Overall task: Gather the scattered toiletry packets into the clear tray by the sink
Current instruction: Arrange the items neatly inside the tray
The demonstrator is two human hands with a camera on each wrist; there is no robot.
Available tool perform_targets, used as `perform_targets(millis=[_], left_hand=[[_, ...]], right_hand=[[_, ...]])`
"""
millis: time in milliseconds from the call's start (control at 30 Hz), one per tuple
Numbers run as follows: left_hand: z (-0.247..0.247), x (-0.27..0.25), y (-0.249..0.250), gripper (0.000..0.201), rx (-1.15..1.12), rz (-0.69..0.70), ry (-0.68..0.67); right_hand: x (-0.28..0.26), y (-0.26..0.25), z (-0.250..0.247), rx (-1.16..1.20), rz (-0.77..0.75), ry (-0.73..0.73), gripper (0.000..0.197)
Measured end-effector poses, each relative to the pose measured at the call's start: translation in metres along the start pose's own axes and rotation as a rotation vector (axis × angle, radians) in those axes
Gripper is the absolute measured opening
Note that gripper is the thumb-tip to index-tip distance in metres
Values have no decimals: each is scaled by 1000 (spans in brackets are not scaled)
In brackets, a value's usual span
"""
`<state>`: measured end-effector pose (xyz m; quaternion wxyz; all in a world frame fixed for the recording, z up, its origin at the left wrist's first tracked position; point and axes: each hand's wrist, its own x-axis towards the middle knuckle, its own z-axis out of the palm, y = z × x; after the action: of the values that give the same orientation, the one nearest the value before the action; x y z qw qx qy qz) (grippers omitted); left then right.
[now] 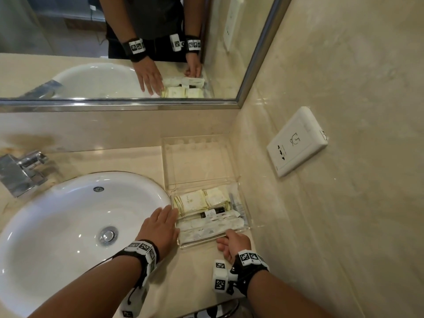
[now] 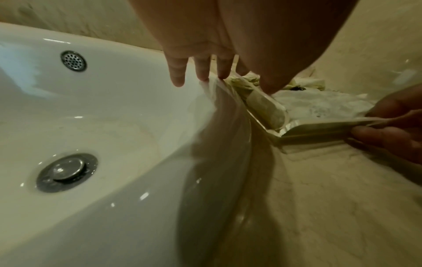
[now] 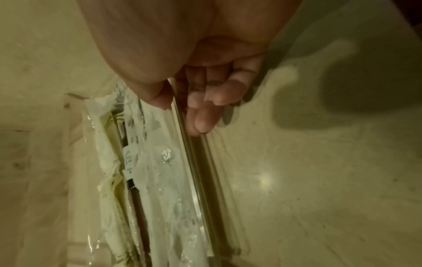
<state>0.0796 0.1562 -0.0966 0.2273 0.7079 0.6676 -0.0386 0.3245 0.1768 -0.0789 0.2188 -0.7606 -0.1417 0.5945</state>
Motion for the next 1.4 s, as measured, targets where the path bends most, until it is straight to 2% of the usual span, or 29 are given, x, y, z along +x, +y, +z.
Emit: perform_targets(millis=[133,400,833,1033,1400], left_hand=[[6,2,-1,67,6,-12,-11],[-2,6,22,67,-76,-151,64],[-6,8,18,66,-115,-160,120],[-7,12,13,66,-128,-165,143],[-25,21,20,71,-303,-264,155]], right_hand=[[5,-2,2,-7,21,-4,31],[3,-10,8,15,48,34,23],[-1,-14,15,11,22,78,22],[-2,-26,21,-14,56,38,22],[12,-36,26,-1,75,40,17]])
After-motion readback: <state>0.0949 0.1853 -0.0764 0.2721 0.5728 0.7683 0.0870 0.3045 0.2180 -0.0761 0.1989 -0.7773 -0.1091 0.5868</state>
